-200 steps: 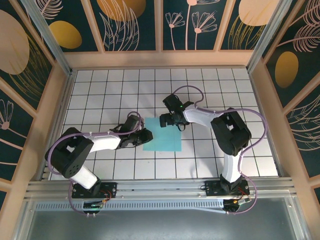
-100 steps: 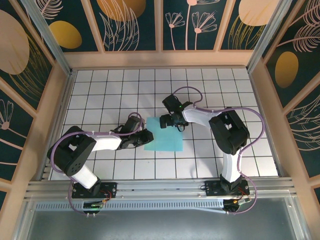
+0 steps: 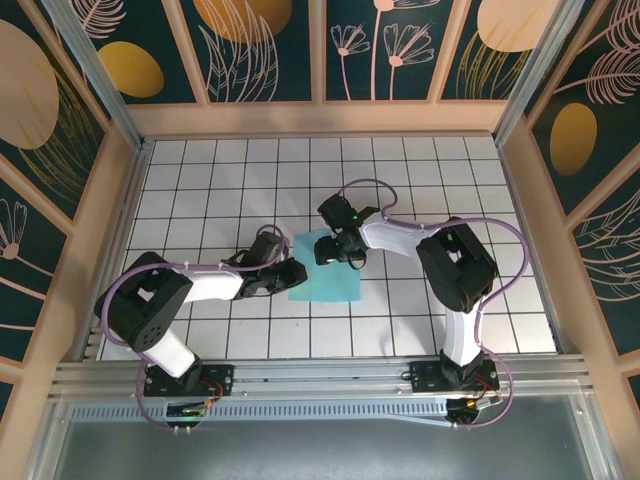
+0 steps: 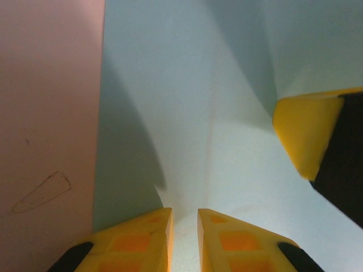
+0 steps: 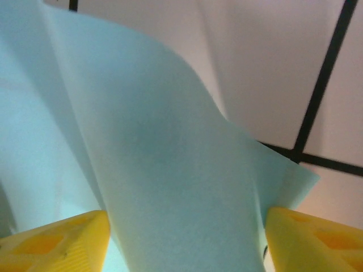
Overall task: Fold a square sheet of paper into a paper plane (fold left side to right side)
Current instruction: Pick up the square sheet of paper from the center of the table.
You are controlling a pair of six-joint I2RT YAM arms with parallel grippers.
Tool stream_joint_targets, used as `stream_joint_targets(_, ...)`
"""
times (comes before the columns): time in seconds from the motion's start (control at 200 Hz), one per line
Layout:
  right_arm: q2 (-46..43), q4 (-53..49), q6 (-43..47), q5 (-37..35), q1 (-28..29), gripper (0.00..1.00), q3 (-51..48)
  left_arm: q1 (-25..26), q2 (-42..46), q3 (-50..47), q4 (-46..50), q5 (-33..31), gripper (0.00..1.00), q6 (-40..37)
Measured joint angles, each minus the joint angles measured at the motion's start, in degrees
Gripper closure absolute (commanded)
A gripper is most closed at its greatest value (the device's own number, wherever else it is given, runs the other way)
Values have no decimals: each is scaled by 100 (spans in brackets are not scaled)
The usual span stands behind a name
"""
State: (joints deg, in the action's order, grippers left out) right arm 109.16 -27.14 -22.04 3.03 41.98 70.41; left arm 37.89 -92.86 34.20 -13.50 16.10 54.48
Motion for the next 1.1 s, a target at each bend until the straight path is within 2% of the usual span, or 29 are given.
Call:
stream_joint_targets(0.3, -17, -31, -44, 313, 2, 50, 4, 4, -11, 24, -2, 0, 78, 48)
stream_joint_targets(0.435, -79, -17, -35, 461, 2, 55, 4, 15, 9, 68, 4, -20, 66, 129)
stream_joint_targets(0.591, -293, 160, -35, 752, -15, 62, -68, 37, 205, 203, 286, -293, 59, 74)
stream_joint_targets(0.711, -472, 323, -68, 1021, -57, 65, -173, 35, 538, 317, 568, -566, 45, -9)
stream_joint_targets(0.886, -780, 549, -79, 1408, -256, 68, -393, -76, 1381, 396, 1060, -1032, 28, -210)
stream_joint_targets(1.101, -1541, 800, -50, 2149, -835, 68, -610, -350, 2710, 398, 1377, -1285, 11, -595)
